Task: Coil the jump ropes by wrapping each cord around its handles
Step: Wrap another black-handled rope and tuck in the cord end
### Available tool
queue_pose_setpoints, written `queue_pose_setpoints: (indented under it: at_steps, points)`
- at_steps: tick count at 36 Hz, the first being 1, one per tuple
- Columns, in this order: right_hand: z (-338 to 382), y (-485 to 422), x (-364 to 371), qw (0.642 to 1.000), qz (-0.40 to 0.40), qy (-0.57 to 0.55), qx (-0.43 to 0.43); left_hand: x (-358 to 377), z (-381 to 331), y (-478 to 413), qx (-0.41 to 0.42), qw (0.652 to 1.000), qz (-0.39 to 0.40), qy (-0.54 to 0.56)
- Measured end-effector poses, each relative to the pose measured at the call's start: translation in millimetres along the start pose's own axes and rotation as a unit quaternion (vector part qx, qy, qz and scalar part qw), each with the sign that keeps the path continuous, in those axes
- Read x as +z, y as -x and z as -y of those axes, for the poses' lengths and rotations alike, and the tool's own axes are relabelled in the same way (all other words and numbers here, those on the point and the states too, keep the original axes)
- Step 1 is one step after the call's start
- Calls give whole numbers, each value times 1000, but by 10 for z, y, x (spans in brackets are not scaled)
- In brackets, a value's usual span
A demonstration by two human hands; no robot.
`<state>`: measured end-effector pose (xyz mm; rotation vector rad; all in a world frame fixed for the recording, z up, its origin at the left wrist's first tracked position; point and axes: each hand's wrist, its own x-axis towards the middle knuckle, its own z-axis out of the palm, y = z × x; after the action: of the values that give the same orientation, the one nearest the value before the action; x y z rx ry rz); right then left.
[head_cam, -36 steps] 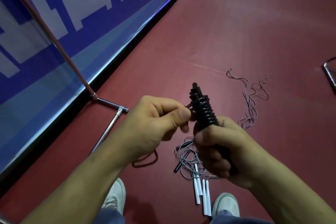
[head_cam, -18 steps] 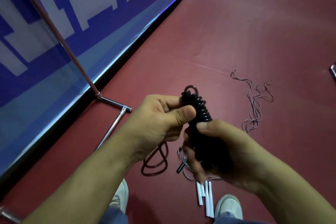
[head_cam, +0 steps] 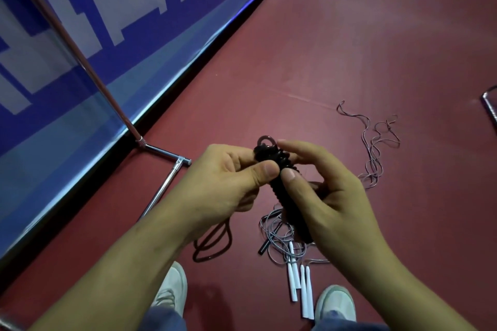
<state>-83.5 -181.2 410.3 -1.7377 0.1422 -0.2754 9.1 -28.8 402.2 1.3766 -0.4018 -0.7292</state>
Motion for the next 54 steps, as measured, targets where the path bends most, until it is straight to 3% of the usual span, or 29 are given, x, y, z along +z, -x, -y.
queue_pose_setpoints:
  at_steps: [23, 27, 32, 38, 47, 51, 54]
  points:
    - [79, 19, 9, 994, -30, -96, 35, 29, -28, 34, 8, 999, 29, 28]
    - [122, 13, 0, 992, -20, -118, 40, -46, -49, 53, 33, 999, 42, -3]
    - [214, -7, -21, 972, 12, -208, 113, -138, -94, 56, 62, 994, 44, -79]
    - [280, -33, -5, 936, 46, -304, 171, -82, -102, 65, 88, 994, 63, -10]
    - [254, -6, 15, 924, 34, -337, 179, 88, -12, 22, 38, 984, 65, 162]
    - [256, 5, 27, 910, 63, -362, 193, 37, -58, 37, 40, 977, 92, 189]
    - [240, -8, 34, 905, 73, -364, 206, 50, -84, 36, 68, 984, 76, 147]
